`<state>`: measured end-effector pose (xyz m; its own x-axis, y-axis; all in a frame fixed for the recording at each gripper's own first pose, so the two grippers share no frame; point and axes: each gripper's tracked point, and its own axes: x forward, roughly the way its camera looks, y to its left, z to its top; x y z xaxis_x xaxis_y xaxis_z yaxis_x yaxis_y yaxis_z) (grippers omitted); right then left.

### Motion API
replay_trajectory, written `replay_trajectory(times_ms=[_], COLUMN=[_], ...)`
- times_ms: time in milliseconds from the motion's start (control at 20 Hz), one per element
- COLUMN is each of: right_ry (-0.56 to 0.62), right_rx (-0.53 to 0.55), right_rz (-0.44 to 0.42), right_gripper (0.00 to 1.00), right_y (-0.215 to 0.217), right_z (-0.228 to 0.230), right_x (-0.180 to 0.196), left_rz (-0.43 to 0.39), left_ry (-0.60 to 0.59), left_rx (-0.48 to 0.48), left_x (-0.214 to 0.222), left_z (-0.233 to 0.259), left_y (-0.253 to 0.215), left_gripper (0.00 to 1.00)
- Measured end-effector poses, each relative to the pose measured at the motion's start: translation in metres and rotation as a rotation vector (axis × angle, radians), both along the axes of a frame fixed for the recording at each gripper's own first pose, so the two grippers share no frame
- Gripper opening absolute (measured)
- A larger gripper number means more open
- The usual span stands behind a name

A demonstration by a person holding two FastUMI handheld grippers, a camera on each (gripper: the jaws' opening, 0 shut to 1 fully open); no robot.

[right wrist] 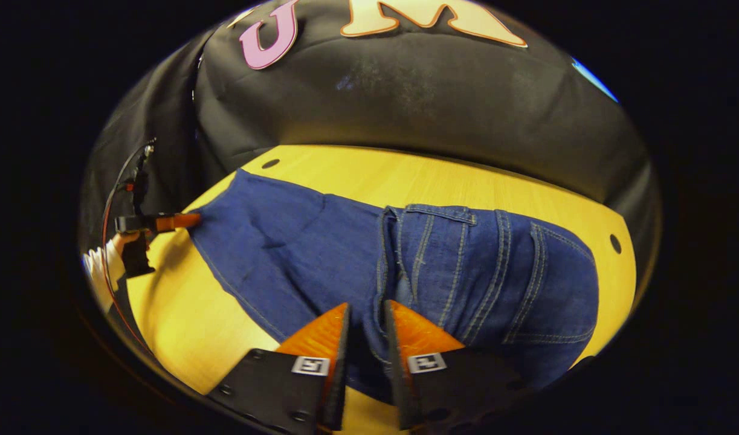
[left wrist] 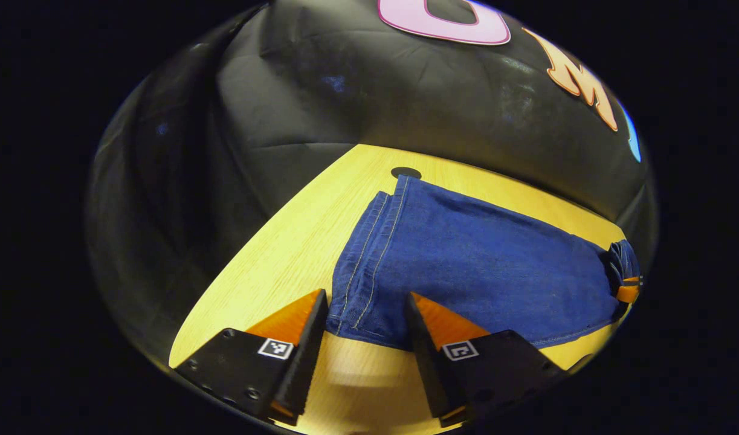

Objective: Grasp the waist and the cuffs of the jeans and fold them to make the two legs overlap; first hold the waist and fold one-third of the jeans toward the cuffs, then hold the cuffs and fold the remaining one-third in the same direction to finish folding.

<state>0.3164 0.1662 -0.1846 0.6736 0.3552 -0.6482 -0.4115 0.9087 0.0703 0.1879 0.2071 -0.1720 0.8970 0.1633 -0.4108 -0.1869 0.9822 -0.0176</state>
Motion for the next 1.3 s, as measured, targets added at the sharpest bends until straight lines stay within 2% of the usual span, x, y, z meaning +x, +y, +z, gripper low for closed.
replay_trajectory(times_ms=[50,100,150,200,250,300,400,550,700,900,1000,1050,1100,1300], right_ry=[0.004,-0.003,-0.014,-0.027,-0.041,-0.057,-0.094,-0.115,-0.094,-0.057,-0.063,-0.071,-0.08,-0.087], right_rx=[0.012,0.016,0.018,0.03,0.045,0.052,0.056,0.076,0.082,0.084,0.093,0.095,0.097,0.123], right_rz=[-0.002,0.003,0.001,0.0,-0.008,-0.022,-0.07,-0.176,-0.285,-0.389,-0.409,-0.412,-0.408,-0.356], right_gripper=[0.44,0.56,0.54,0.59,0.58,0.77,0.96,0.99,0.99,0.99,0.99,0.95,0.99,0.99], right_y=[0.005,0.005,0.003,0.004,0.005,0.005,-0.001,-0.023,-0.051,-0.083,-0.103,-0.113,-0.124,-0.157], right_z=[0.004,0.007,0.012,0.013,0.017,0.021,0.031,0.041,0.04,0.035,0.041,0.045,0.048,0.053], right_x=[-0.001,-0.001,-0.002,-0.002,-0.004,-0.01,-0.016,-0.039,-0.066,-0.097,-0.107,-0.111,-0.115,-0.112], left_rz=[-0.011,-0.02,-0.042,-0.053,-0.057,-0.058,-0.057,-0.068,-0.137,-0.224,-0.291,-0.326,-0.356,-0.446], left_ry=[-0.001,-0.001,-0.005,-0.009,-0.015,-0.009,-0.006,0.0,-0.054,-0.144,-0.187,-0.199,-0.213,-0.245], left_rx=[-0.006,-0.01,-0.022,-0.038,-0.052,-0.069,-0.099,-0.176,-0.27,-0.321,-0.337,-0.338,-0.333,-0.341], left_x=[0.0,0.0,0.001,0.003,0.004,0.004,0.004,0.001,-0.002,-0.009,-0.01,-0.012,-0.011,-0.011], left_z=[0.0,-0.002,0.0,0.0,0.001,0.0,0.003,0.006,0.039,0.099,0.13,0.144,0.154,0.192], left_y=[-0.004,-0.009,-0.016,-0.02,-0.022,-0.021,-0.022,-0.027,-0.053,-0.104,-0.145,-0.169,-0.19,-0.284], left_gripper=[0.69,0.58,0.46,0.34,0.22,0.1,0.01,0.0,0.0,0.0,0.0,0.0,0.0,0.0])
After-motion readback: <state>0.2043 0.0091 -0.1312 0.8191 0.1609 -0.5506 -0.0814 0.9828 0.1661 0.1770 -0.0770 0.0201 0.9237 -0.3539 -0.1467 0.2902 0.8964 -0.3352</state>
